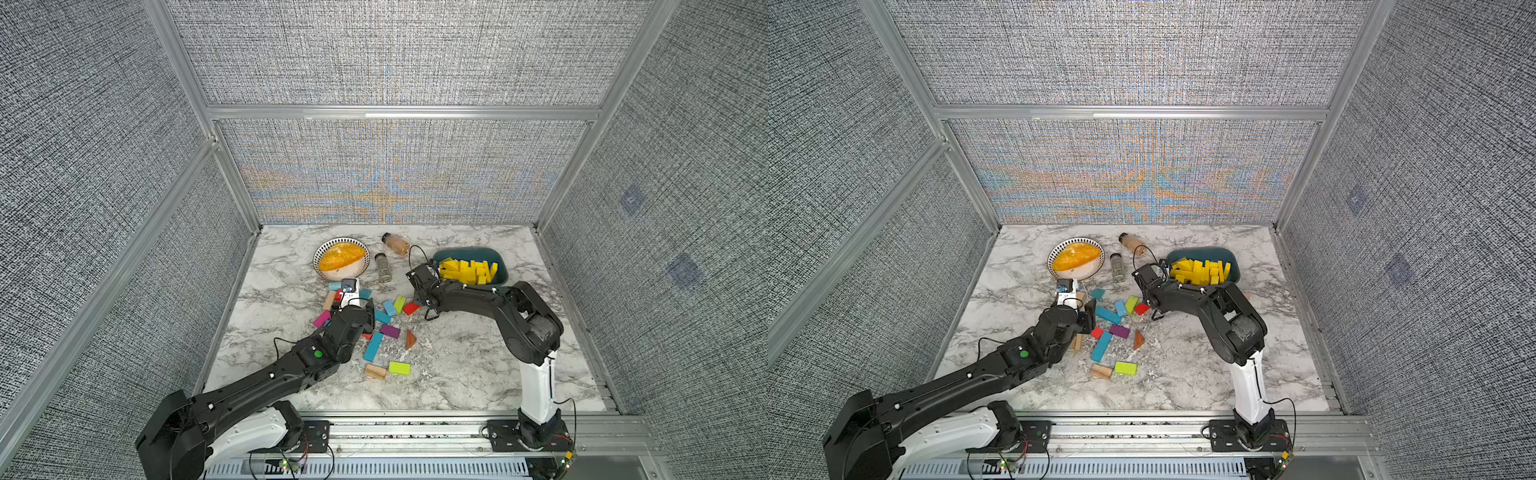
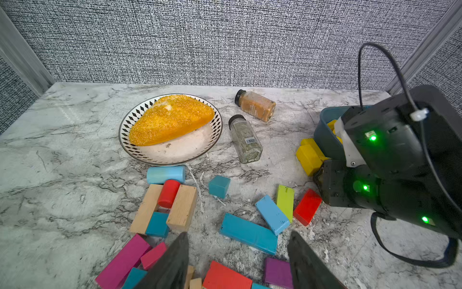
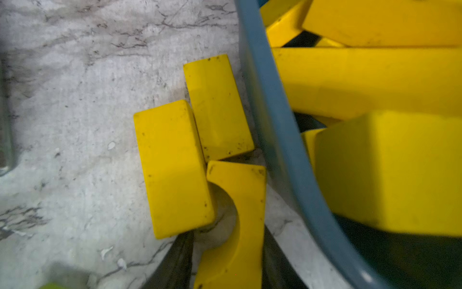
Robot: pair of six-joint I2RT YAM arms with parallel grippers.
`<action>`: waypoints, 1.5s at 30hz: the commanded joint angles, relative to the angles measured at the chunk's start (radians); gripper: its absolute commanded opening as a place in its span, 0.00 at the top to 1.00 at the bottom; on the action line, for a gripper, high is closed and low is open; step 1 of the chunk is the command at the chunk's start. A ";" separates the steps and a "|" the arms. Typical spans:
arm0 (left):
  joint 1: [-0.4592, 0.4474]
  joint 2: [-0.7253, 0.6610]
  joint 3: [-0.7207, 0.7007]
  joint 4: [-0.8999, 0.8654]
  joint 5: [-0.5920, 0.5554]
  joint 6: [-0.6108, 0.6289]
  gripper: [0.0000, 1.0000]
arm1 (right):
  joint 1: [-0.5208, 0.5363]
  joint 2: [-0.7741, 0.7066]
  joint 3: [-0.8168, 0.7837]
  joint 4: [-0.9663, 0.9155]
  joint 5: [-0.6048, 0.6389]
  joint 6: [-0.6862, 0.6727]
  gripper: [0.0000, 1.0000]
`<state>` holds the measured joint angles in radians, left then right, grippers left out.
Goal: Pick out the yellow building blocks
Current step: Pick up the building block from the center of the board, then place the building block in the storage box.
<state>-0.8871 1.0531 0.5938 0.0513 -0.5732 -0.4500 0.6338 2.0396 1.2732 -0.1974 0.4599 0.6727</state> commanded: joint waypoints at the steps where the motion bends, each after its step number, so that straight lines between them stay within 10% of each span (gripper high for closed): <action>1: 0.004 0.003 0.000 0.013 -0.008 0.017 0.36 | 0.001 0.005 0.003 -0.026 0.010 0.006 0.65; 11: 0.006 0.010 -0.002 0.019 -0.005 0.010 0.36 | 0.040 -0.134 -0.076 -0.047 -0.062 -0.030 0.91; 24: 0.007 0.082 0.057 0.009 0.033 -0.018 0.36 | -0.051 -0.522 -0.193 -0.124 -0.026 -0.164 0.95; 41: 0.007 0.418 0.396 -0.185 0.286 0.090 0.31 | -0.419 -0.258 -0.152 0.107 -0.237 -0.260 0.92; 45: 0.007 0.520 0.502 -0.240 0.301 0.115 0.30 | -0.422 -0.221 -0.132 0.110 -0.265 -0.272 0.78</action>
<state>-0.8810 1.5356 1.0531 -0.1341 -0.2947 -0.3660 0.2142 1.8095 1.1316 -0.1223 0.2291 0.4191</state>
